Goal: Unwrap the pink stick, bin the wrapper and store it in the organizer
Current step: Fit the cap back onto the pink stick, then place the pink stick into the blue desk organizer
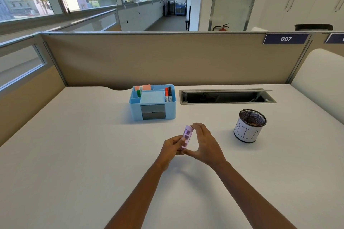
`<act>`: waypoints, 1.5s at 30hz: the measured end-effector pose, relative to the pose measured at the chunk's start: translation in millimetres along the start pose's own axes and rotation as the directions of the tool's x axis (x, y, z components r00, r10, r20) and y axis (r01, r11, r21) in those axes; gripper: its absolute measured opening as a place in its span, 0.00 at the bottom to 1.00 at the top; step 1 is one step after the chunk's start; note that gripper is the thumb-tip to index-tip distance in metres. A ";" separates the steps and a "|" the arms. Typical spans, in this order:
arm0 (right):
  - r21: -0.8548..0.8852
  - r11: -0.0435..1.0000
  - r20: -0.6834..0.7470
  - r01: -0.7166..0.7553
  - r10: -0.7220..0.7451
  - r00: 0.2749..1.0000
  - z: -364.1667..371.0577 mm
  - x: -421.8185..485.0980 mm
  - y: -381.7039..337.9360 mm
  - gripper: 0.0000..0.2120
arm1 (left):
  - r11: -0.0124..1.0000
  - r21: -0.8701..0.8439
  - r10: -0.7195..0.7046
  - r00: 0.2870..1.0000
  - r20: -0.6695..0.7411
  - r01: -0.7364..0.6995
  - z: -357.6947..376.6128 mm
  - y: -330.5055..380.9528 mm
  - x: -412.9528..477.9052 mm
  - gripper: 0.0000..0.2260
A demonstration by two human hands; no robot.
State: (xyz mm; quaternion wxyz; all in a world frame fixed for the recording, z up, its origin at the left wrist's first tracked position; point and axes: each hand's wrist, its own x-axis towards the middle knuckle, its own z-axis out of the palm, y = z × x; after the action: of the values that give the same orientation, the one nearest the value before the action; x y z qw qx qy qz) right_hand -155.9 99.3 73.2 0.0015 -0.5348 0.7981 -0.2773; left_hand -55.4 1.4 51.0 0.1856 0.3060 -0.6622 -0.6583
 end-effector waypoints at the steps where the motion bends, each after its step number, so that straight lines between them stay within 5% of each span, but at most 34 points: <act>1: -0.014 1.000 -0.007 0.007 -0.007 1.000 0.0 0.0 -0.1 0.39 | 1.000 -0.006 -0.002 1.000 0.000 0.002 0.1 0.2 -0.3 0.15; 9: -0.025 1.000 0.000 -0.013 0.013 1.000 0.6 0.7 -3.5 0.39 | 1.000 -0.023 -0.007 1.000 -0.009 0.006 -0.4 3.2 -0.9 0.15; 12: 0.246 0.951 0.143 -0.187 0.155 0.978 0.3 1.4 -7.6 0.35 | 0.998 -0.045 -0.032 0.999 -0.028 0.031 -1.9 -0.2 -1.6 0.15; 14: 0.464 0.813 0.242 -0.351 0.264 0.934 1.3 2.1 -12.8 0.30 | 0.995 -0.088 -0.056 0.998 -0.028 0.053 -1.6 -2.4 -3.5 0.14; 17: 0.560 0.708 0.245 -0.431 0.355 0.902 6.7 2.7 -19.8 0.19 | 0.988 -0.149 -0.060 0.997 -0.051 0.052 2.6 -5.5 -5.7 0.14; 24: 0.491 0.780 0.134 -0.388 0.372 0.918 18.1 9.5 -27.6 0.11 | 0.994 -0.093 -0.065 0.983 -0.169 0.049 3.2 -6.3 -3.2 0.14; 28: 0.399 0.849 0.126 -0.347 0.324 0.938 21.7 23.9 -29.7 0.11 | 0.993 0.117 0.009 0.983 -0.181 0.013 -3.2 -4.7 -0.1 0.12; 31: 0.299 0.903 0.114 -0.307 0.286 0.952 22.6 44.6 -34.1 0.13 | 0.888 0.460 0.096 0.974 -0.205 0.009 -12.0 -8.1 5.2 0.17; 34: 0.189 0.948 0.100 -0.257 0.242 0.965 21.8 71.3 -41.3 0.15 | 0.520 0.853 0.192 0.967 -0.168 0.045 -26.8 -18.6 10.3 0.22; 37: 0.048 0.987 0.111 -0.156 0.150 0.982 19.5 100.3 -49.2 0.16 | 0.274 0.959 0.196 0.971 -0.135 0.078 -40.2 -28.1 11.8 0.25; 42: -0.005 0.999 0.029 -0.046 0.046 0.999 16.4 140.4 -60.6 0.18 | 0.230 0.965 0.133 0.978 -0.158 0.125 -53.4 -36.2 13.9 0.27; 45: -0.029 1.000 0.012 -0.004 0.004 1.000 20.0 159.3 -65.2 0.15 | 0.191 0.972 0.249 0.951 -0.185 0.139 -59.6 -31.3 10.4 0.28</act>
State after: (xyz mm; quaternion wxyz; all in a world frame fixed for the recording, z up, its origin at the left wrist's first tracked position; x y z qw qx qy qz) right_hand -162.5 -63.5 132.1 -0.0009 -0.5347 0.8032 -0.2627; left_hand -19.4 -48.9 22.3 0.0713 0.4259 -0.9017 -0.0239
